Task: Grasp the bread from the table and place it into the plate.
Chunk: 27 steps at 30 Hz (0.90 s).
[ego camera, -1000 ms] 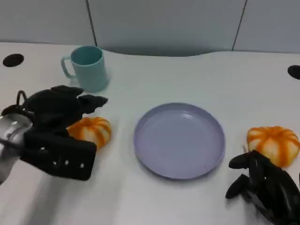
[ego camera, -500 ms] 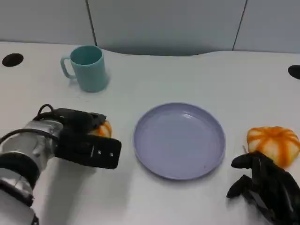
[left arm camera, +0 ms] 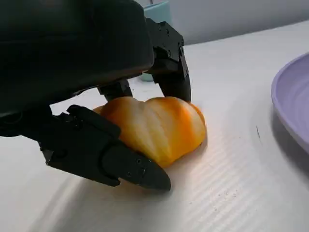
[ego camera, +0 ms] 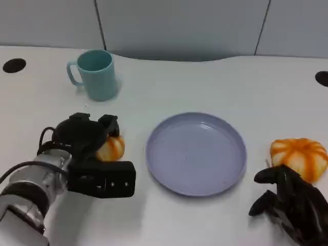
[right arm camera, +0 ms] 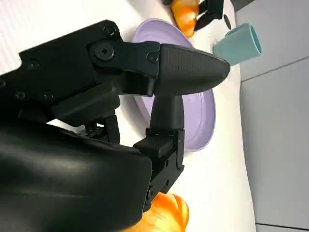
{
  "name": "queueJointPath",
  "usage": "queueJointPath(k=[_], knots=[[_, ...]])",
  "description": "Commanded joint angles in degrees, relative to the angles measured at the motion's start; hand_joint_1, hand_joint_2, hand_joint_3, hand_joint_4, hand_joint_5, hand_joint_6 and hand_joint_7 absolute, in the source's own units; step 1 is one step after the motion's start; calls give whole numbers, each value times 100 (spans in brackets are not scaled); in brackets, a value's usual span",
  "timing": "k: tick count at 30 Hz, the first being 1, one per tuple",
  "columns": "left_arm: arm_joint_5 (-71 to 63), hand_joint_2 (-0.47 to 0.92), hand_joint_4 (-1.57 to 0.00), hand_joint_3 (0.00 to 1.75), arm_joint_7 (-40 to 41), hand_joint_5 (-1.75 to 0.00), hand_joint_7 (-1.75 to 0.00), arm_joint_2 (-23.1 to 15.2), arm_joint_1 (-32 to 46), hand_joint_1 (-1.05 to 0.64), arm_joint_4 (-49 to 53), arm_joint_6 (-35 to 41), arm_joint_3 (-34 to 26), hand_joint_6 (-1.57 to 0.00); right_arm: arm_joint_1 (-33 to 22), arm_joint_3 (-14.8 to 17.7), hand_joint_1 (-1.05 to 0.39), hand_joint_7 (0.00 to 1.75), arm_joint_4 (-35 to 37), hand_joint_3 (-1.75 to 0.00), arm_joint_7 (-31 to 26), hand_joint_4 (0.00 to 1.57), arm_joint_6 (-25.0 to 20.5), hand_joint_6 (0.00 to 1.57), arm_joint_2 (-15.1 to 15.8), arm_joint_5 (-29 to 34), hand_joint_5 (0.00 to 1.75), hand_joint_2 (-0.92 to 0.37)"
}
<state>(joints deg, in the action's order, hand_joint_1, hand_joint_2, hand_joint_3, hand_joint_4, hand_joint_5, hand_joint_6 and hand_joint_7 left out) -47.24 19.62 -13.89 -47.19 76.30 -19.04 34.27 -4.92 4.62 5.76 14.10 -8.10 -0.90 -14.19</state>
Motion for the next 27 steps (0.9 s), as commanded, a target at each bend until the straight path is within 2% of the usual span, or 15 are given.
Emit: queueJointPath(k=[1, 4, 13, 21, 27], knots=[[249, 92, -70, 9, -82, -175, -175, -26, 151, -19, 127, 15, -165, -44, -18, 51, -32, 156, -2, -64, 7, 56, 31, 43, 60, -44, 175, -92], [370, 92, -70, 10, -135, -175, -175, -24, 157, -19, 127, -3, -234, -45, -16, 49, -32, 156, -2, -64, -1, 56, 27, 43, 62, -39, 175, -92], [1566, 88, -71, 9, -447, -175, -175, -148, 179, -15, -95, -848, -1298, -47, 30, 43, -32, 156, 69, -64, -1, 55, 63, 41, 69, -7, 175, -92], [3081, 87, -74, 8, -1646, -175, -175, 63, 9, -12, -422, -1284, -2567, -55, 68, 21, -32, 156, 155, -65, 10, 53, 147, 40, 63, 51, 175, -92], [3108, 88, -75, 7, -2248, -175, -175, 261, -130, -8, -902, -1884, -2442, -56, 90, 16, -33, 156, 152, -64, -35, 53, 83, 40, 59, 78, 175, -92]])
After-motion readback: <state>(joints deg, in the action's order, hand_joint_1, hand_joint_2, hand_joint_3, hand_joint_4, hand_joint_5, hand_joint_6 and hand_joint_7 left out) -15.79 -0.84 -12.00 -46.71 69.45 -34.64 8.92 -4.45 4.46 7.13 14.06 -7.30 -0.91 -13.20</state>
